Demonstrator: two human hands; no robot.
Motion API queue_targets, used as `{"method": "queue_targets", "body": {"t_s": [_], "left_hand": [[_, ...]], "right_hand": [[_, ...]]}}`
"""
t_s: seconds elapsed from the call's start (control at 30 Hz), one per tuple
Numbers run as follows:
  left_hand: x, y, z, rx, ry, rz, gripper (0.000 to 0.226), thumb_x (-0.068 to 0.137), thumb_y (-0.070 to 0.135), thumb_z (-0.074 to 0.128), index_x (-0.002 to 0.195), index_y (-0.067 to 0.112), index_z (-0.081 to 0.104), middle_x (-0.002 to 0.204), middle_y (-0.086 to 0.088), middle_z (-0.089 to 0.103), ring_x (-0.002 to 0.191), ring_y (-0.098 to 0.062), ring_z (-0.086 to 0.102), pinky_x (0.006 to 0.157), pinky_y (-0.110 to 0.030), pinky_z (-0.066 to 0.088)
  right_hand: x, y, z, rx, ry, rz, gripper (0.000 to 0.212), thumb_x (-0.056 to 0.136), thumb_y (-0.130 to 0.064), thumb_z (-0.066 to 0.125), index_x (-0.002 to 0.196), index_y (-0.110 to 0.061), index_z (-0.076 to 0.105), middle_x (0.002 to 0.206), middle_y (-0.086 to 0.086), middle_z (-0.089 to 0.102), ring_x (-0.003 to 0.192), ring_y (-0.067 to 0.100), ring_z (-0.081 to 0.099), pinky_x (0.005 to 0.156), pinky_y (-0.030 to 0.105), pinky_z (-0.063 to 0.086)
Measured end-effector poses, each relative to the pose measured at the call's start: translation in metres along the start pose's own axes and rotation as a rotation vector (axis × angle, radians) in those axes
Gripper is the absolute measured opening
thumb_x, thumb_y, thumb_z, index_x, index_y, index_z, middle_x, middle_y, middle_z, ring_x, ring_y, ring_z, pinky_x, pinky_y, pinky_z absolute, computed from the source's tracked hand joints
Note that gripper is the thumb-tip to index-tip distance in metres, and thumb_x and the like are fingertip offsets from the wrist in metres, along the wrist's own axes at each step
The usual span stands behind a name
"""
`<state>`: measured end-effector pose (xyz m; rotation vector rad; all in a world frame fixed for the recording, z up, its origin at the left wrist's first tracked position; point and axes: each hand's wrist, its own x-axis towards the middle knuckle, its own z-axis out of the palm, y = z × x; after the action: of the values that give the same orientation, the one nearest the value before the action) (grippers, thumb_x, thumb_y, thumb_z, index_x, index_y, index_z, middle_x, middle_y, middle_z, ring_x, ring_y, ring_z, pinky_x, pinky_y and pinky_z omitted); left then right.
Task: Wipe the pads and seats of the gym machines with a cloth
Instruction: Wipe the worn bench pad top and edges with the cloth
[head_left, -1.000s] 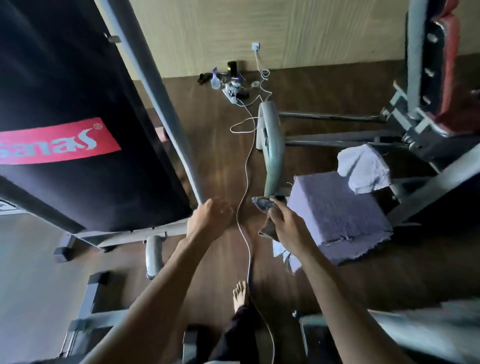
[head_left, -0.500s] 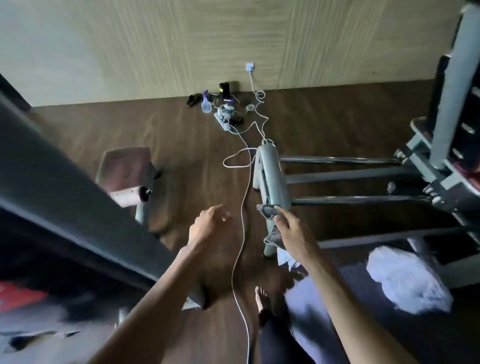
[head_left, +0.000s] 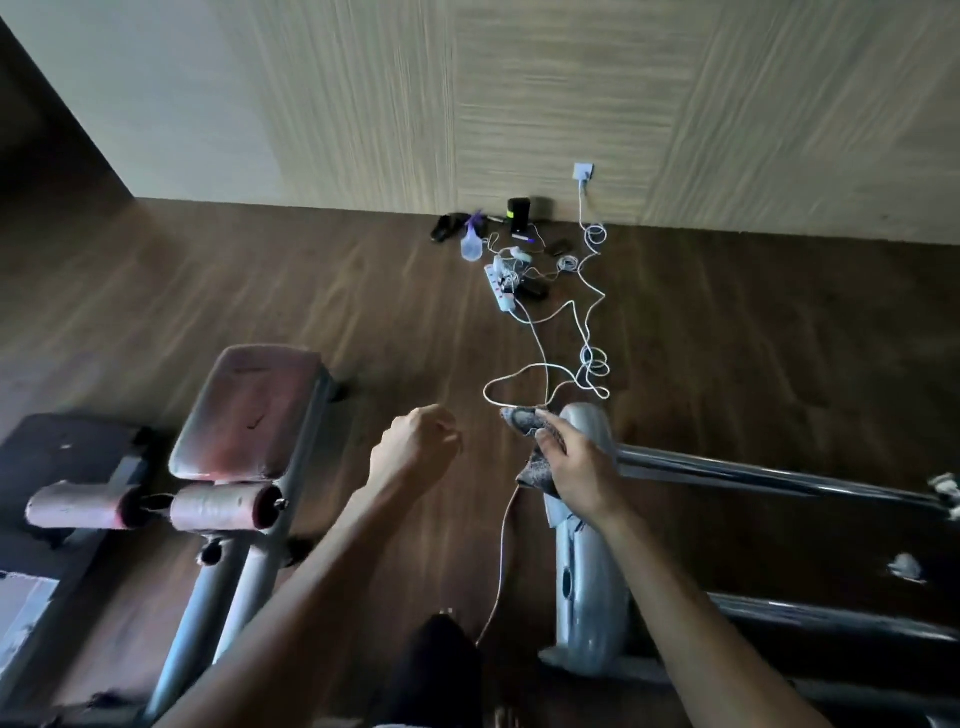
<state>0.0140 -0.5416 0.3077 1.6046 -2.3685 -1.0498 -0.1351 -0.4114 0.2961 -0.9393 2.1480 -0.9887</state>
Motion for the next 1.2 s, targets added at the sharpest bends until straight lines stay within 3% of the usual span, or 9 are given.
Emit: {"method": "queue_targets", "body": {"t_s": [0.2,0.3,0.47,0.7,0.9,1.0,1.2], "left_hand": [[0.157,0.014,-0.028,0.009,0.015,-0.032,0.02,0.088,0.036,0.058,0.105,0.037,0.069,0.112,0.002,0.07,0.106,-0.026,0.064,0.09,-0.037,0.052],[0.239,0.022,-0.048,0.012,0.012,0.001,0.018,0.089,0.036,0.06,0.104,0.036,0.07,0.11,0.004,0.07,0.103,-0.025,0.065,0.086,-0.035,0.052],[0.36,0.048,-0.09,0.034,-0.019,-0.002,0.018,0.087,0.036,0.06,0.103,0.037,0.068,0.109,0.005,0.069,0.103,-0.025,0.065,0.086,-0.035,0.051],[0.528,0.066,-0.135,0.009,0.026,-0.017,0.018,0.089,0.035,0.059,0.103,0.035,0.069,0.107,0.01,0.07,0.102,-0.021,0.066,0.081,-0.032,0.05],[0.664,0.068,-0.18,-0.063,0.118,-0.139,0.018,0.087,0.037,0.058,0.101,0.037,0.071,0.106,0.011,0.073,0.102,-0.02,0.067,0.086,-0.035,0.054],[0.712,0.06,-0.215,-0.101,0.178,-0.238,0.019,0.088,0.037,0.059,0.103,0.036,0.071,0.107,0.012,0.072,0.102,-0.02,0.067,0.086,-0.035,0.053],[0.777,-0.008,-0.293,-0.189,0.336,-0.453,0.021,0.091,0.036,0.057,0.108,0.035,0.069,0.114,0.01,0.071,0.11,-0.021,0.064,0.089,-0.035,0.049]], "right_hand": [[0.155,-0.036,0.005,-0.048,-0.018,-0.031,0.04,0.104,-0.024,0.045,0.143,-0.015,0.05,0.142,0.003,0.055,0.133,0.021,0.049,0.084,0.006,0.026],[0.235,-0.06,0.01,-0.054,-0.023,-0.009,0.041,0.104,-0.024,0.045,0.143,-0.014,0.049,0.144,0.002,0.053,0.133,0.02,0.048,0.088,0.005,0.025],[0.359,-0.102,0.013,-0.038,-0.014,-0.014,0.04,0.103,-0.024,0.048,0.14,-0.012,0.052,0.143,0.002,0.054,0.133,0.019,0.049,0.105,0.017,0.031],[0.534,-0.155,0.012,-0.087,-0.053,-0.042,0.041,0.103,-0.03,0.046,0.142,-0.02,0.05,0.142,0.003,0.055,0.132,0.02,0.05,0.105,0.022,0.034],[0.706,-0.211,0.032,-0.098,-0.191,-0.133,0.042,0.104,-0.027,0.045,0.144,-0.015,0.048,0.147,0.004,0.05,0.136,0.018,0.044,0.101,0.013,0.026],[0.782,-0.254,0.053,-0.143,-0.289,-0.196,0.042,0.104,-0.031,0.045,0.144,-0.02,0.048,0.148,0.0,0.049,0.137,0.016,0.043,0.105,0.017,0.026],[0.883,-0.357,0.146,-0.235,-0.53,-0.375,0.042,0.104,-0.031,0.044,0.144,-0.023,0.047,0.148,-0.004,0.049,0.136,0.013,0.043,0.1,0.011,0.025]]}}
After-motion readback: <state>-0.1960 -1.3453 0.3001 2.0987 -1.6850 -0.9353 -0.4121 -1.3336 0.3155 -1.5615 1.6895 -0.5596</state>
